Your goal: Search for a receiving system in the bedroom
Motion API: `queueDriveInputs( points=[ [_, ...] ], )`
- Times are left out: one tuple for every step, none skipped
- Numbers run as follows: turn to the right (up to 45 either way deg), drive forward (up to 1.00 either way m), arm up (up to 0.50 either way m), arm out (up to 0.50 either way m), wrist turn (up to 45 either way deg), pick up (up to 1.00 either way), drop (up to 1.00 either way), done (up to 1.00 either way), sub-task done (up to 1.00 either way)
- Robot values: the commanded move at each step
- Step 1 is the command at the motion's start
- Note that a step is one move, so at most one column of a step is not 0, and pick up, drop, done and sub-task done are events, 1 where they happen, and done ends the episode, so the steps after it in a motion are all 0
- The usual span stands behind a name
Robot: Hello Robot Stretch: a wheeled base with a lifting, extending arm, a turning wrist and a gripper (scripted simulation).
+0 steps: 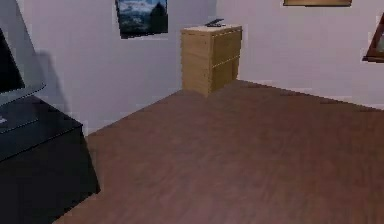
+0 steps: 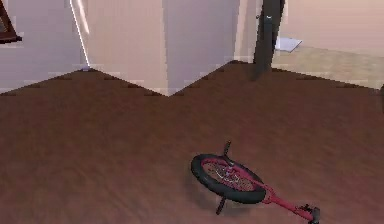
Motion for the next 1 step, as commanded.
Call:
queueDriveInputs(
  points=[
    [-45.0, 0.00, 0.00, 0.00, 0.0, 0.00, 0.00, 0.00, 0.00]
  ],
)
